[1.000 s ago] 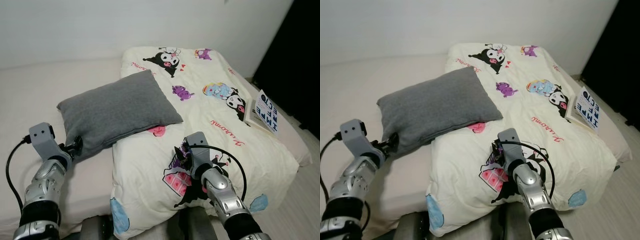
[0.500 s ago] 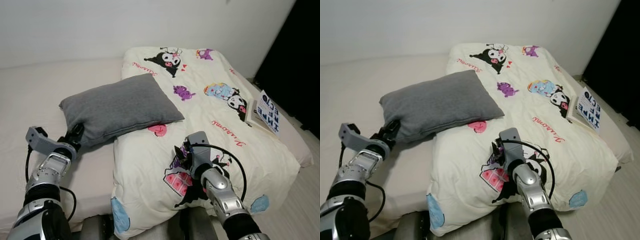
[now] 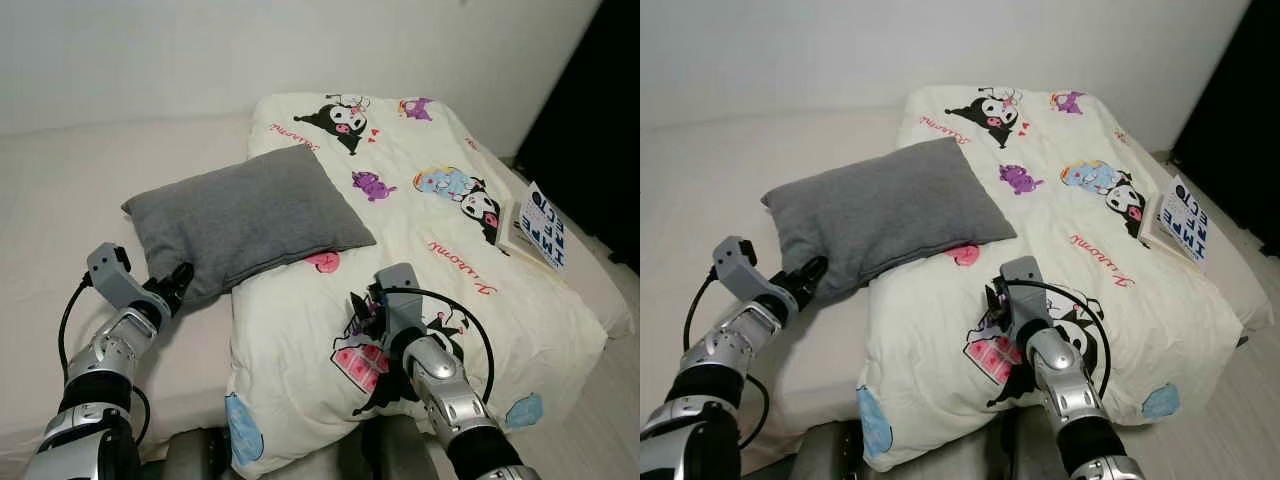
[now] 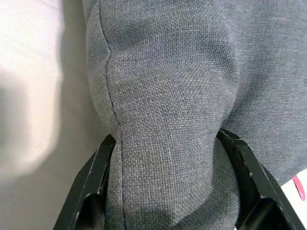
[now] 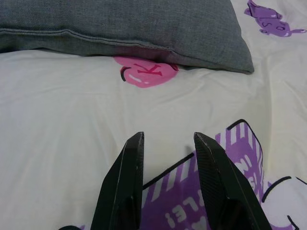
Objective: Clean up the room
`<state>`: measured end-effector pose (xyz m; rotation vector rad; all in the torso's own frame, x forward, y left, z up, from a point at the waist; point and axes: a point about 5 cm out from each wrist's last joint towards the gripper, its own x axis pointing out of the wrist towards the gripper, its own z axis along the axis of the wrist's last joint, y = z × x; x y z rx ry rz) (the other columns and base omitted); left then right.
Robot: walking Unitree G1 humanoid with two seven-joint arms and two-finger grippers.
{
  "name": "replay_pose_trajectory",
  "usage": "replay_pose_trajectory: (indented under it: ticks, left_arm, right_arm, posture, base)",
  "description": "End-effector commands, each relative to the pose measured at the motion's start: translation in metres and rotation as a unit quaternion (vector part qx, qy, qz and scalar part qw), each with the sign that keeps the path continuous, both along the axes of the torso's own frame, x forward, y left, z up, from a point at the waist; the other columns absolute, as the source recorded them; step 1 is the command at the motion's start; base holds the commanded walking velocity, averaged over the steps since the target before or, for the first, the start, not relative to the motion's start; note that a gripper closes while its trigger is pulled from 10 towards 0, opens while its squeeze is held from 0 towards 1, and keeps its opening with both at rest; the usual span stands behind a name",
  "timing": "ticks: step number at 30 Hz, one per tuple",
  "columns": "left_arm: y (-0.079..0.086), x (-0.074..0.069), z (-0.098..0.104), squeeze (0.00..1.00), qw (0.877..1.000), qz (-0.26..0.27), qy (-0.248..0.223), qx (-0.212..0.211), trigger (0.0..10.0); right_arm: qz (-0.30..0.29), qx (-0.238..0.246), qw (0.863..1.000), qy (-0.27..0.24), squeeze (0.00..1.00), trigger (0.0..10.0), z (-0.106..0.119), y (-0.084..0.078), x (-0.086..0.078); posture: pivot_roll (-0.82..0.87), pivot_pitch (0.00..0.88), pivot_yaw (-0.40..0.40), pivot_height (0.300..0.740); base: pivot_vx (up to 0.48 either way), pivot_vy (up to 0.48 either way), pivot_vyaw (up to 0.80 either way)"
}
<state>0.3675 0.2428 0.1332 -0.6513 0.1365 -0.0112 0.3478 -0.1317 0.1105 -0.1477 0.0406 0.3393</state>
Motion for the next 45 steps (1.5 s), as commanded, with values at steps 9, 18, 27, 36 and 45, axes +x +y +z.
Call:
replay_pose_trajectory:
  ticks: [9,18,27,36,45]
  left_arm:
    - [-0.017,-0.027,0.009,0.0,0.982,-0.185,-0.018,-0.046,0.0]
    - [-0.03,-0.083,0.024,0.0,0.931,-0.344,-0.037,-0.116,0.0]
    - [-0.022,-0.114,0.036,0.0,0.91,-0.391,-0.063,-0.121,0.0]
    - [0.007,-0.112,0.007,0.0,0.962,-0.273,0.02,0.001,0.0]
    - [0.016,-0.142,0.002,1.0,0.948,-0.318,0.013,-0.027,10.0]
  right_arm:
    - [-0.045,0.075,0.996,-0.008,0.0,10.0,0.017,-0.021,0.007]
    - [-0.08,0.091,0.992,-0.019,0.0,10.0,0.025,-0.043,0.01]
    - [-0.086,0.117,0.989,-0.037,0.0,10.0,0.039,-0.049,0.012]
    - [-0.074,0.109,0.991,-0.038,0.0,10.0,0.041,-0.043,0.014]
    - [-0.05,0.091,0.994,-0.017,0.0,10.0,0.028,-0.029,0.006]
  posture:
    - [0.01,0.266,-0.04,0.577]
    - [0.01,0.256,-0.039,0.577]
    - [0.01,0.249,-0.039,0.577]
    - [0.02,0.239,-0.04,0.577]
    - [0.02,0.243,-0.038,0.577]
  base:
    - [0.0,0.0,0.0]
    - [0.0,0.0,0.0]
    - [0.0,0.0,0.0]
    - [0.0,0.0,0.0]
    - [0.0,0.0,0.0]
